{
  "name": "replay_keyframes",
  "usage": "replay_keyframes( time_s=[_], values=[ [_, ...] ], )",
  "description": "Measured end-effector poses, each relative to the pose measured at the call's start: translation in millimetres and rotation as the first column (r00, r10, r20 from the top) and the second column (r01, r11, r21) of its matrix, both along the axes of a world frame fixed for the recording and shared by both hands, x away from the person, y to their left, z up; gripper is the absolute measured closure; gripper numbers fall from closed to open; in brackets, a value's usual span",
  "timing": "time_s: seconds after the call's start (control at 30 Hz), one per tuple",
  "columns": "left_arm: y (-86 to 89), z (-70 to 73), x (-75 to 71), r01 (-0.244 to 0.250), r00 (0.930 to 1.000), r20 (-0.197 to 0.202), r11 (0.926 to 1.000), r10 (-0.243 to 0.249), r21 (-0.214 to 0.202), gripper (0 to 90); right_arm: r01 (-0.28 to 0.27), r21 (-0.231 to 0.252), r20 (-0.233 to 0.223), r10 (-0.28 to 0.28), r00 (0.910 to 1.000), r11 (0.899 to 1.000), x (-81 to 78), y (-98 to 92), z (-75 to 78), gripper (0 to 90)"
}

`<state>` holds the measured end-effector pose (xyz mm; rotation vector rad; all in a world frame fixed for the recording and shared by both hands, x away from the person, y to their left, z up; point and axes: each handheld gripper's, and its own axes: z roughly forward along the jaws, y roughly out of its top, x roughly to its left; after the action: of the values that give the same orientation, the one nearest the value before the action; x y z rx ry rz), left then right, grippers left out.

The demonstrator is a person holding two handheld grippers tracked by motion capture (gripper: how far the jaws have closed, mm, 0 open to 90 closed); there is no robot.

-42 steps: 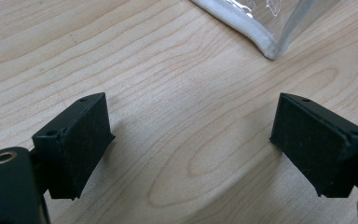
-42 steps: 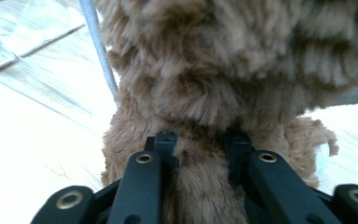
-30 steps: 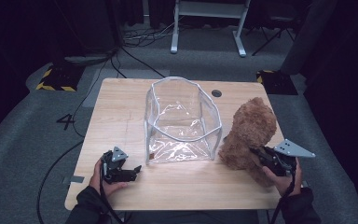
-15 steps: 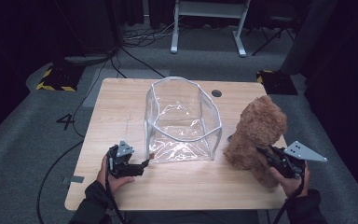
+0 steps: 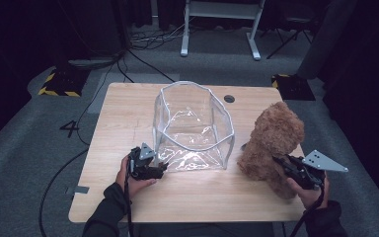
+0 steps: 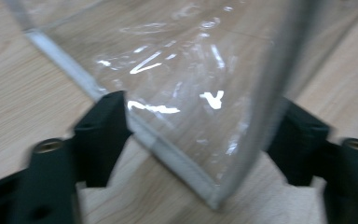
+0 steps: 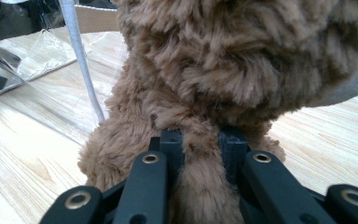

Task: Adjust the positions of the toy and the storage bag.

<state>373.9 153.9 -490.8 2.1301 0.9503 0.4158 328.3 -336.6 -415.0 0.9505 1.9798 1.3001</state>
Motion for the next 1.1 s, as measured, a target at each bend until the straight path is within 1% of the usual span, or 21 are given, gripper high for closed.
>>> replay_keyframes(
  time_s=[0.03,0.13,0.17,0.2,0.23,0.33,0.5,0.6,0.63,0.67,0.7,0.73,0.77,0.8,0.83,0.87,0.9,0.93,0.97,1.0,1.1],
  values=[
    [-2.8,-0.7,0.9,0.029,0.9996,-0.001,0.9995,-0.029,0.013,46.4,-0.001,-0.001,0.002,0.001,1.0000,1.000,-0.2,-0.2,0.0,77.1],
    [-3.2,-1.0,1.9,0.037,0.9993,-0.003,0.9993,-0.037,0.005,58.4,0.001,0.001,0.004,-0.001,1.0000,1.000,-0.4,-1.2,0.2,77.1],
    [-2.3,-0.8,2.5,0.042,0.9991,-0.002,0.9991,-0.042,0.005,58.4,0.001,0.001,0.004,-0.001,1.0000,1.000,-0.4,-1.2,0.2,77.1],
    [0.5,0.0,3.3,0.063,0.9980,0.002,0.9980,-0.063,-0.012,70.2,0.000,0.003,0.005,0.000,1.0000,1.000,-0.4,-2.0,0.3,77.1],
    [0.5,0.0,3.3,0.063,0.9980,0.002,0.9980,-0.063,-0.012,74.3,0.000,0.003,0.005,0.000,1.0000,1.000,-0.4,-2.0,0.3,77.1],
    [2.6,-0.5,4.8,0.088,0.9958,-0.018,0.9950,-0.089,-0.047,81.2,-0.002,0.005,0.008,0.002,1.0000,1.000,-0.9,-3.6,0.4,77.1],
    [2.7,-0.6,4.8,0.128,0.9912,-0.029,0.9899,-0.130,-0.062,85.6,-0.008,0.002,0.014,0.008,0.9999,1.000,-2.1,-4.9,0.9,77.1],
    [1.1,0.4,-0.5,0.196,0.9792,-0.042,0.9786,-0.199,-0.063,86.2,-0.008,0.006,0.017,0.008,0.9998,1.000,-2.9,-6.9,1.1,77.1],
    [1.1,0.4,-0.5,0.196,0.9792,-0.042,0.9786,-0.199,-0.063,86.2,-0.008,0.006,0.017,0.008,0.9998,1.000,-2.9,-6.9,1.1,77.1],
    [2.1,0.9,-3.9,0.230,0.9711,-0.050,0.9710,-0.233,-0.066,86.2,-0.007,0.009,0.018,0.007,0.9998,1.000,-3.5,-8.5,1.3,77.1],
    [2.1,0.9,-3.9,0.230,0.9711,-0.050,0.9710,-0.233,-0.066,86.2,-0.007,0.009,0.018,0.007,0.9998,1.000,-3.5,-8.5,1.3,77.1],
    [4.2,1.4,-8.6,0.273,0.9584,-0.062,0.9584,-0.278,-0.084,86.2,-0.006,0.015,0.017,0.006,0.9998,1.000,-4.0,-10.0,1.4,77.1],
    [4.2,1.4,-8.6,0.273,0.9584,-0.062,0.9584,-0.278,-0.084,86.2,-0.005,0.016,0.018,0.005,0.9998,1.000,-4.1,-10.7,1.5,77.1],
    [7.4,2.0,-12.6,0.311,0.9456,-0.073,0.9467,-0.317,-0.085,86.2,-0.006,0.019,0.019,0.005,0.9998,1.000,-4.3,-11.3,1.6,77.1],
    [7.4,2.0,-12.6,0.311,0.9456,-0.073,0.9467,-0.317,-0.085,86.2,-0.006,0.019,0.019,0.005,0.9998,1.000,-4.3,-11.3,1.6,77.1],
    [10.6,2.4,-16.4,0.333,0.9372,-0.076,0.9384,-0.340,-0.090,86.2,-0.005,0.019,0.021,0.005,0.9998,1.000,-5.2,-12.3,2.0,77.1],
    [10.6,2.4,-16.4,0.333,0.9372,-0.076,0.9384,-0.340,-0.090,86.3,-0.005,0.019,0.021,0.005,0.9998,1.000,-5.2,-12.3,2.0,77.1],
    [13.7,2.2,-18.1,0.352,0.9293,-0.082,0.9308,-0.360,-0.099,86.2,-0.005,0.020,0.023,0.004,0.9997,1.000,-5.9,-13.0,2.5,77.2],
    [13.7,2.2,-18.1,0.352,0.9293,-0.082,0.9308,-0.360,-0.099,86.3,-0.005,0.020,0.023,0.004,0.9997,1.000,-5.9,-13.0,2.5,77.2],
    [13.9,1.1,-17.1,0.368,0.9216,-0.090,0.9235,-0.378,-0.109,86.3,-0.004,0.021,0.027,0.003,0.9996,1.000,-6.7,-13.9,3.2,77.2],
    [9.5,0.4,-11.2,0.363,0.9252,-0.084,0.9273,-0.370,-0.092,86.2,-0.003,0.024,0.031,0.002,0.9995,1.000,-7.1,-14.8,3.9,77.2]
  ],
)
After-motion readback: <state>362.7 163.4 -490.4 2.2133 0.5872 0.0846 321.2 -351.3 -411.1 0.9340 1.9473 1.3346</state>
